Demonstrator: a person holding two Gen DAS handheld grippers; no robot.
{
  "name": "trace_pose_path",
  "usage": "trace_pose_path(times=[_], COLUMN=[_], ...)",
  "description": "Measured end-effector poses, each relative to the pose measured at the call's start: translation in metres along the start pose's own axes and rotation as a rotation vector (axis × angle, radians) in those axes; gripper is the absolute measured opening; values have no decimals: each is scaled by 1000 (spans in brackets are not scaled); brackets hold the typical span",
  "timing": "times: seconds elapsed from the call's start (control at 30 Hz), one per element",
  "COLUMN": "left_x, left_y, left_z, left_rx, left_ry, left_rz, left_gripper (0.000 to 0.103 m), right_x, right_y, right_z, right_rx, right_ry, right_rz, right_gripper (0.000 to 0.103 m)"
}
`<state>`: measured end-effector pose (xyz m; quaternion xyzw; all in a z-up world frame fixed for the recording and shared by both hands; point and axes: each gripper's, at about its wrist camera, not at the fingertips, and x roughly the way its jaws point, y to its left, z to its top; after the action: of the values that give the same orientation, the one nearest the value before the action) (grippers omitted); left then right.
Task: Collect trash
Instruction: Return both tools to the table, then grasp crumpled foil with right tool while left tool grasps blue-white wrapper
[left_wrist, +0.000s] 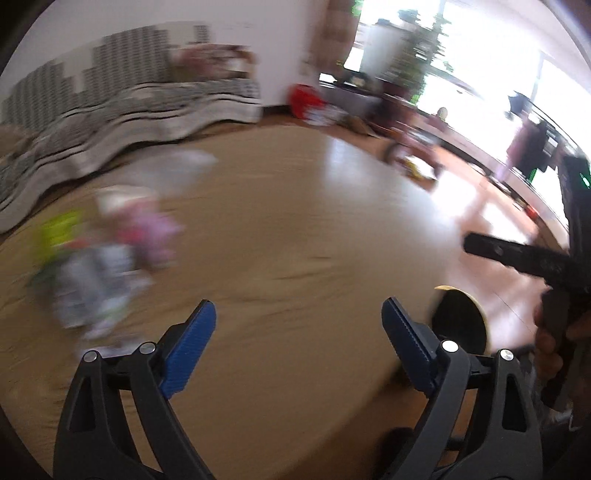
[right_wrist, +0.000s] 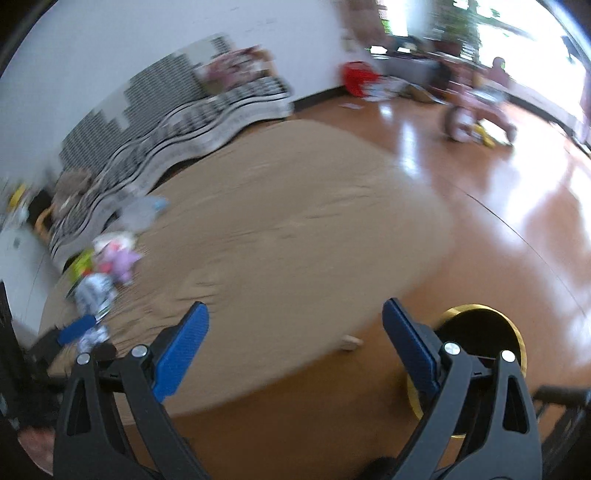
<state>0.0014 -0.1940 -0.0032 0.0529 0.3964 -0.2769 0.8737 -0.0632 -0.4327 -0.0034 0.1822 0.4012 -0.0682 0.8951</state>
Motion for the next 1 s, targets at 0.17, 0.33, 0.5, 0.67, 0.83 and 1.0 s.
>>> trace_pose_path(times=[0.17, 0.33, 0.5, 0.67, 0.83, 1.0], left_x=[-34, -56, -65, -65, -61, -54], left_y=[99, 163, 201, 224, 237, 245], left_z=[-8, -12, -22, -31, -32, -29], left_rx=[-112, -173, -206, -203, -224, -227], left_ry=[-25, -51, -60, -50, -54, -58], left_rz=[115, 156, 173, 184, 181, 180], left_gripper=[89, 89, 89, 89, 89, 89], right_x=[36, 65, 91, 111, 131, 140], right_y=[106, 180, 233, 263, 284, 300], right_z=[-3, -17, -33, -45, -53, -63], right_rx=[-153, -249, -304, -348, -376, -419], right_ry=[41, 86, 136, 169, 201, 220], right_rz=[101, 156, 212, 227, 234, 248], right_gripper=[92, 92, 92, 92, 92, 92])
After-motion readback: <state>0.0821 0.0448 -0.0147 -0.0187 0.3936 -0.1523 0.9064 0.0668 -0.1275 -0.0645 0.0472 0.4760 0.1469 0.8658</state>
